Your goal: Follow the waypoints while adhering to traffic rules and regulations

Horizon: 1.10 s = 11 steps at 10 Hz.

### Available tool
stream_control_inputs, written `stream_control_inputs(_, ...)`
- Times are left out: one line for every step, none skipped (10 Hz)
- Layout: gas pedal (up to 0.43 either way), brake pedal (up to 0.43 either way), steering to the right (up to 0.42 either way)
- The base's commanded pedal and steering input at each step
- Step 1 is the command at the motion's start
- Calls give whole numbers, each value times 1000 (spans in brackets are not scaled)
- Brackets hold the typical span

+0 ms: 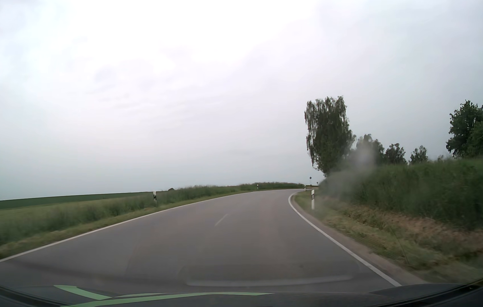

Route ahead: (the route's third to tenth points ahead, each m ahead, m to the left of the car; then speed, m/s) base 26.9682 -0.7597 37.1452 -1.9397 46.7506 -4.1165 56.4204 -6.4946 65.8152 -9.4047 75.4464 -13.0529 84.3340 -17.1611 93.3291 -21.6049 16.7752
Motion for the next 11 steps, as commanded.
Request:
stream_control_inputs(47, 0, 29)
stream_control_inputs(0, 0, 28)
stream_control_inputs(0, 0, 26)
stream_control_inputs(0, 0, 23)
stream_control_inputs(0, 0, 21)
stream_control_inputs(0, 0, 21)
stream_control_inputs(0, 0, 22)
stream_control_inputs(0, 0, 25)
stream_control_inputs(0, 0, 25)
stream_control_inputs(0, 0, 25)
stream_control_inputs(0, 0, 25)
